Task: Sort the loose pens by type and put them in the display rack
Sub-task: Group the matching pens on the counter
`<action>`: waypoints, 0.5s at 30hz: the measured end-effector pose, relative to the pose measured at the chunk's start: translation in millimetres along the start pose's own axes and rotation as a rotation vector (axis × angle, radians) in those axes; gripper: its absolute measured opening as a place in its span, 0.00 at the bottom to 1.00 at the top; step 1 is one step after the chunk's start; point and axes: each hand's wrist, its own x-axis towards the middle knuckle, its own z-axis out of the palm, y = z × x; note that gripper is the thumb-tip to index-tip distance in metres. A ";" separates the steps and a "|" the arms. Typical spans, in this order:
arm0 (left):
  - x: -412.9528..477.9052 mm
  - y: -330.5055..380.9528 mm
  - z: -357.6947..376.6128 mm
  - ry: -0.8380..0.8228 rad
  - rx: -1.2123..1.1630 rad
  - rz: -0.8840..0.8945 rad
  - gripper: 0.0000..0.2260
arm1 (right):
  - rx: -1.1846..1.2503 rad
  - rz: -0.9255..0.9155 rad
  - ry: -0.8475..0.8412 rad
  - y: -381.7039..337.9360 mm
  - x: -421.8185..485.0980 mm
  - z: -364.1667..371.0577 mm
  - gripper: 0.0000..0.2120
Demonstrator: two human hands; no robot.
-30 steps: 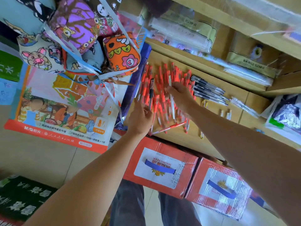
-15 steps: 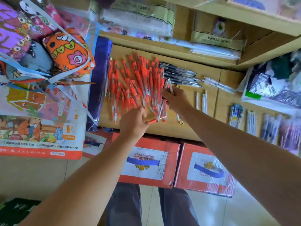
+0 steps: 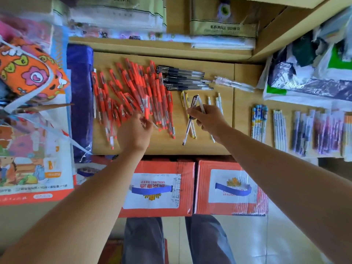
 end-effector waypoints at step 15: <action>-15.7 38.8 24.4 -0.323 -0.172 0.205 0.16 | -0.004 0.021 -0.031 9.8 0.4 -14.5 0.15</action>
